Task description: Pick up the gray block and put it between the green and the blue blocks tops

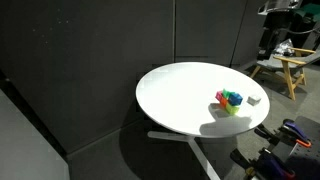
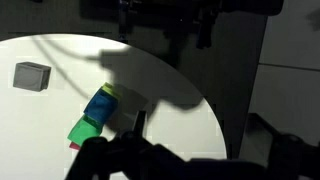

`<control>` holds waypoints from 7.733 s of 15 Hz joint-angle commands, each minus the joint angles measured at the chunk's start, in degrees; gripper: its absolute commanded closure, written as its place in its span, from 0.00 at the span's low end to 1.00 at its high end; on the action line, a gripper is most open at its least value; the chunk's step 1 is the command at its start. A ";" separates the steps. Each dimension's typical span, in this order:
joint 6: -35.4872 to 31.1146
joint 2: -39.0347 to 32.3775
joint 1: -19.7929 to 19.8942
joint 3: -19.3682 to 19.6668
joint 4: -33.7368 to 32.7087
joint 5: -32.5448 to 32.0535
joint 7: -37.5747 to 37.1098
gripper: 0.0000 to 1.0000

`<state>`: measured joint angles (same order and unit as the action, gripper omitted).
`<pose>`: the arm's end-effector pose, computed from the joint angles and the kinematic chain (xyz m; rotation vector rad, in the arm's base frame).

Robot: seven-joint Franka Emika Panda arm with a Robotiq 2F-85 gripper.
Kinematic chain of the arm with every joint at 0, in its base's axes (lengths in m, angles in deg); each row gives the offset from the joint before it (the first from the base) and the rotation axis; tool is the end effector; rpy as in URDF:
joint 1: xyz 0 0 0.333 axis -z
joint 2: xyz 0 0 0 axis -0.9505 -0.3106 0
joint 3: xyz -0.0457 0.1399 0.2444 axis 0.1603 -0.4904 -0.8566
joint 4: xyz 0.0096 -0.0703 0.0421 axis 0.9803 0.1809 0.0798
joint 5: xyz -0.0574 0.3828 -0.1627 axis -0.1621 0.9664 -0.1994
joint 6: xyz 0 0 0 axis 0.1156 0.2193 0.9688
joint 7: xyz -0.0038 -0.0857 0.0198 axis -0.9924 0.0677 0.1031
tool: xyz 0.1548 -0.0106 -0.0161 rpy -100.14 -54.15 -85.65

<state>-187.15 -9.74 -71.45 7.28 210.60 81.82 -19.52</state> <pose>0.4226 -0.1067 0.3322 -2.9031 -0.1213 0.1637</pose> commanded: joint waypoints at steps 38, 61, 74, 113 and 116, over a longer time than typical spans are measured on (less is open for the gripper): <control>-29.06 -15.06 16.08 0.40 -1.66 -11.54 -14.12 0.00; -37.05 -35.50 20.18 -0.15 -6.22 -0.08 -3.78 0.00; -36.89 -35.19 19.89 -0.07 -5.62 -1.39 -5.66 0.00; -54.14 -52.14 42.39 -19.97 -9.89 3.17 13.30 0.00; -54.38 -52.52 42.21 -19.66 -9.73 2.65 14.49 0.00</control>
<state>-241.00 -61.97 -30.41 -11.65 200.90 85.97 -6.74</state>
